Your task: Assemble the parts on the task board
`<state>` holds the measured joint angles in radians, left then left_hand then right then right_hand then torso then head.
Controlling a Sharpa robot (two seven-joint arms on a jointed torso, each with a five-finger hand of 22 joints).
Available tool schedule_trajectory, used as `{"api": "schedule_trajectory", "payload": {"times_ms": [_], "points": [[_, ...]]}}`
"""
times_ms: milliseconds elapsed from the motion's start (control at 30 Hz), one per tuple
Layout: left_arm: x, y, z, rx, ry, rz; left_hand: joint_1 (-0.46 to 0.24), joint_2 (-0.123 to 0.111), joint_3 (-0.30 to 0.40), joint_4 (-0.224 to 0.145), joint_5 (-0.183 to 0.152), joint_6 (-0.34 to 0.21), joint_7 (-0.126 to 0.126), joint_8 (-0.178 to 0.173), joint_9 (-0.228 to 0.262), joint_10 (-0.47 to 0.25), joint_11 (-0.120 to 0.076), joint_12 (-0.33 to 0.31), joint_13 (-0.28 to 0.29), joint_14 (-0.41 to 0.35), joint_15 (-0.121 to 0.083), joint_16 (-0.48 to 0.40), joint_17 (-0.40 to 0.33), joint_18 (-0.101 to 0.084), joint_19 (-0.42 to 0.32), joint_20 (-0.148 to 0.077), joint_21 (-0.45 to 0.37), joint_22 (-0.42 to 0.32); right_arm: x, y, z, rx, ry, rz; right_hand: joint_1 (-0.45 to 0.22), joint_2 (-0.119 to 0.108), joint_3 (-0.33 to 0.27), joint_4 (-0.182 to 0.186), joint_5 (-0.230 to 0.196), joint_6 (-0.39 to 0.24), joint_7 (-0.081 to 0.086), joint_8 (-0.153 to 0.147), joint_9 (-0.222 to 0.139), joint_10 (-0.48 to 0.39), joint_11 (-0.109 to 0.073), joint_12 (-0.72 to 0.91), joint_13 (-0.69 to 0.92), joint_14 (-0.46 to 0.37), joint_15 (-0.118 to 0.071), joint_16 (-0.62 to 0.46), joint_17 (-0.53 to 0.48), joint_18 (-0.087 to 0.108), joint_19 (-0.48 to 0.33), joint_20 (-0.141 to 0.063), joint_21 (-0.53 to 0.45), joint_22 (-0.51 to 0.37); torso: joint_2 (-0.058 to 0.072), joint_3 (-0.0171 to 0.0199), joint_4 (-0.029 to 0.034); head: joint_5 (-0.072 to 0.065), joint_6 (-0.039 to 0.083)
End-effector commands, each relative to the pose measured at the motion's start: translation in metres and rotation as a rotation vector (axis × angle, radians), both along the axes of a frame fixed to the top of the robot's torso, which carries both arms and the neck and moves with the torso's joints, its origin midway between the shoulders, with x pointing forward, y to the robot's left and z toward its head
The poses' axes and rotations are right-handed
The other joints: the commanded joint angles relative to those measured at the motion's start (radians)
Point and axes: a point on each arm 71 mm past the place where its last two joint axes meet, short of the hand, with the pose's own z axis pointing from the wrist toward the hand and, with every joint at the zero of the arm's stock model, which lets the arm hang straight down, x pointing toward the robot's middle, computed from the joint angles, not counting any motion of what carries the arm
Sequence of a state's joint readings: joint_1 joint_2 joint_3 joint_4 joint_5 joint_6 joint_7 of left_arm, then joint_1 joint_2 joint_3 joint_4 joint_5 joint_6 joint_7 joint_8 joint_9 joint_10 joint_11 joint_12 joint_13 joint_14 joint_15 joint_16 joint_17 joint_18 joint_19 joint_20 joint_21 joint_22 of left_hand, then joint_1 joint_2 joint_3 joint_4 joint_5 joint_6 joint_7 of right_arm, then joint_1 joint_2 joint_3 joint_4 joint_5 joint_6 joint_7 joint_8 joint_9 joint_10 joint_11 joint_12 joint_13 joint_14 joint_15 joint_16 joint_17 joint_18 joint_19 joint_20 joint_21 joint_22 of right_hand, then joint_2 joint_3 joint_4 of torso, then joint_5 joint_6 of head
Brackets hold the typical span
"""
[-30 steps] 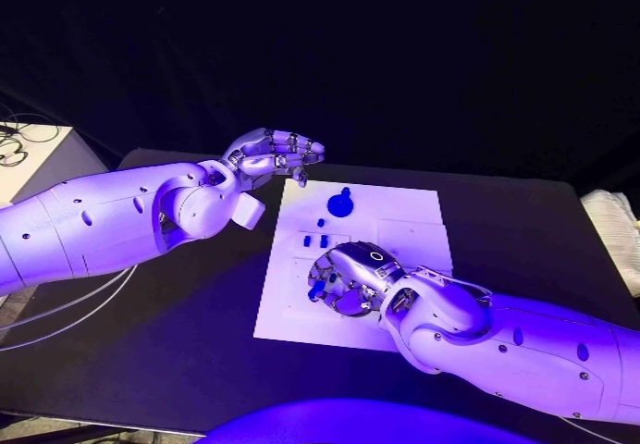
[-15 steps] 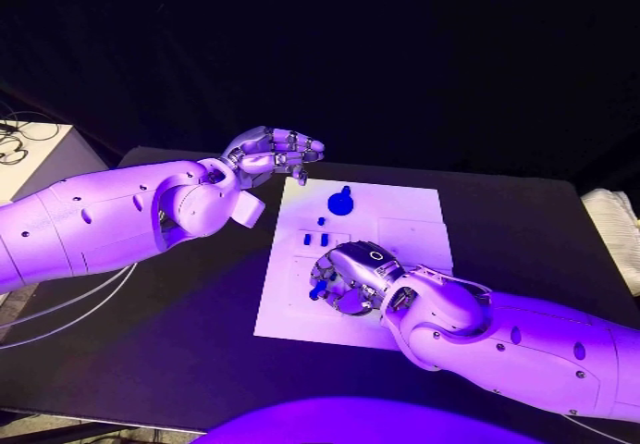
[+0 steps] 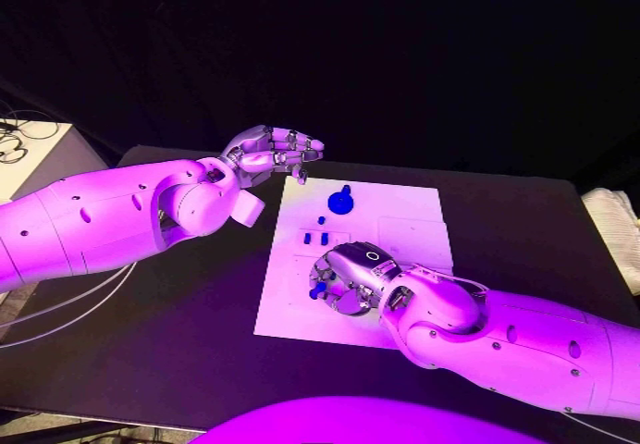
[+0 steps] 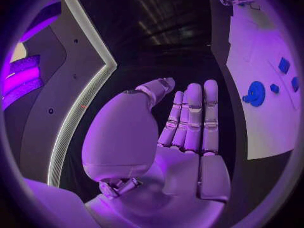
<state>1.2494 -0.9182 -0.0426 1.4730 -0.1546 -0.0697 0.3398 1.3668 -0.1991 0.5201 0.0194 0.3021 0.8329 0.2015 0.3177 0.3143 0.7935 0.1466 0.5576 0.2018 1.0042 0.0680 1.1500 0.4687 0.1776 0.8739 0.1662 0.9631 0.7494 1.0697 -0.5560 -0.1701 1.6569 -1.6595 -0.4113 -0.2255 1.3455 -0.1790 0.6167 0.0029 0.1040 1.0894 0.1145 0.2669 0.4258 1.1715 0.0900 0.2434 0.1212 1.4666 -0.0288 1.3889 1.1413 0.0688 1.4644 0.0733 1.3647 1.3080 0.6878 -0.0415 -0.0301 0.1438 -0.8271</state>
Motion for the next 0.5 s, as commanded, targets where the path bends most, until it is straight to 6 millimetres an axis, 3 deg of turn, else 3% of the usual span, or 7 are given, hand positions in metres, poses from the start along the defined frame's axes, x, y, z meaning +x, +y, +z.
{"api": "schedule_trajectory", "payload": {"times_ms": [33, 200, 233, 300, 400, 500], "points": [[-0.0009, -0.0019, 0.001, -0.013, 0.0, -0.015, 0.0, 0.006, -0.002, -0.004, 0.003, -0.008, 0.002, 0.005, 0.001, -0.01, 0.0, 0.007, -0.001, -0.005, 0.002, 0.001, -0.001, 0.007, 0.006, -0.001, -0.003, -0.001, -0.0019, 0.0008, -0.0046, -0.039, 0.002, 0.013, 0.006, 0.018, 0.0, -0.009, -0.001, 0.003, 0.0, 0.003, 0.066, 0.05, -0.045, 0.003, -0.001, 0.022, -0.004, -0.008, -0.007, -0.016, 0.015, -0.005, -0.005, 0.073, 0.0, -0.0001, 0.0004, 0.0, -0.002], [-0.001, -0.0016, 0.0011, -0.012, 0.001, -0.014, -0.001, 0.006, -0.003, -0.003, 0.003, -0.008, 0.002, 0.006, 0.001, -0.011, 0.0, 0.007, -0.002, -0.005, 0.002, 0.002, -0.002, 0.007, 0.007, -0.001, -0.004, -0.002, -0.0022, 0.0018, -0.0039, -0.022, -0.005, 0.016, -0.017, 0.002, 0.006, -0.01, -0.006, -0.045, 0.016, -0.025, 0.062, 0.009, -0.027, -0.034, 0.0, 0.017, 0.011, -0.017, -0.02, -0.007, -0.007, 0.006, -0.047, 0.039, 0.0, -0.0007, -0.0002, 0.001, -0.003], [-0.0011, -0.0015, 0.0011, -0.012, 0.0, -0.014, -0.001, 0.006, -0.003, -0.003, 0.003, -0.008, 0.002, 0.006, 0.001, -0.011, 0.0, 0.007, -0.002, -0.005, 0.002, 0.002, -0.002, 0.007, 0.007, -0.001, -0.004, -0.002, -0.0023, 0.0021, -0.0038, -0.019, -0.005, 0.018, -0.034, -0.018, 0.005, -0.005, -0.01, -0.079, 0.028, -0.047, 0.054, -0.028, -0.013, -0.053, -0.007, 0.011, 0.022, -0.026, -0.038, -0.002, -0.021, 0.013, -0.076, 0.016, 0.0, -0.0006, -0.0004, 0.002, -0.004], [-0.0011, -0.0015, 0.0011, -0.012, 0.001, -0.014, -0.001, 0.006, -0.003, -0.003, 0.003, -0.008, 0.002, 0.006, 0.001, -0.011, 0.0, 0.007, -0.002, -0.005, 0.002, 0.002, -0.002, 0.007, 0.007, -0.001, -0.004, -0.002, -0.0027, 0.0029, -0.0035, -0.012, -0.004, 0.021, -0.052, -0.039, -0.004, -0.001, -0.012, -0.11, 0.034, -0.066, 0.047, -0.05, -0.004, -0.058, -0.008, 0.007, 0.03, -0.03, -0.046, 0.003, -0.032, 0.022, -0.097, -0.001, 0.0, -0.0005, -0.0002, 0.002, -0.004], [-0.0012, -0.0013, 0.0011, -0.012, 0.001, -0.013, -0.001, 0.006, -0.003, -0.003, 0.003, -0.008, 0.002, 0.006, 0.001, -0.011, 0.0, 0.007, -0.002, -0.005, 0.002, 0.002, -0.002, 0.007, 0.007, -0.001, -0.004, -0.002, -0.0033, 0.0035, -0.0029, -0.001, -0.004, 0.025, -0.07, -0.065, -0.03, 0.005, -0.013, -0.145, 0.039, -0.086, 0.04, -0.098, 0.004, -0.054, -0.006, -0.008, 0.039, -0.046, -0.077, 0.014, -0.055, 0.032, -0.144, -0.037, 0.0, -0.0002, 0.0006, 0.001, -0.005], [-0.0013, -0.0011, 0.0011, -0.011, 0.001, -0.013, -0.001, 0.006, -0.003, -0.003, 0.003, -0.008, 0.002, 0.006, 0.001, -0.011, 0.0, 0.007, -0.002, -0.005, 0.002, 0.002, -0.002, 0.007, 0.007, -0.001, -0.004, -0.002, -0.0034, 0.0032, -0.0025, 0.006, -0.003, 0.025, -0.07, -0.069, -0.05, 0.007, -0.01, -0.161, 0.04, -0.094, 0.037, -0.132, 0.008, -0.044, -0.002, -0.019, 0.042, -0.054, -0.095, 0.019, -0.068, 0.037, -0.171, -0.057, -0.001, -0.0005, 0.0002, 0.002, -0.006]]}}
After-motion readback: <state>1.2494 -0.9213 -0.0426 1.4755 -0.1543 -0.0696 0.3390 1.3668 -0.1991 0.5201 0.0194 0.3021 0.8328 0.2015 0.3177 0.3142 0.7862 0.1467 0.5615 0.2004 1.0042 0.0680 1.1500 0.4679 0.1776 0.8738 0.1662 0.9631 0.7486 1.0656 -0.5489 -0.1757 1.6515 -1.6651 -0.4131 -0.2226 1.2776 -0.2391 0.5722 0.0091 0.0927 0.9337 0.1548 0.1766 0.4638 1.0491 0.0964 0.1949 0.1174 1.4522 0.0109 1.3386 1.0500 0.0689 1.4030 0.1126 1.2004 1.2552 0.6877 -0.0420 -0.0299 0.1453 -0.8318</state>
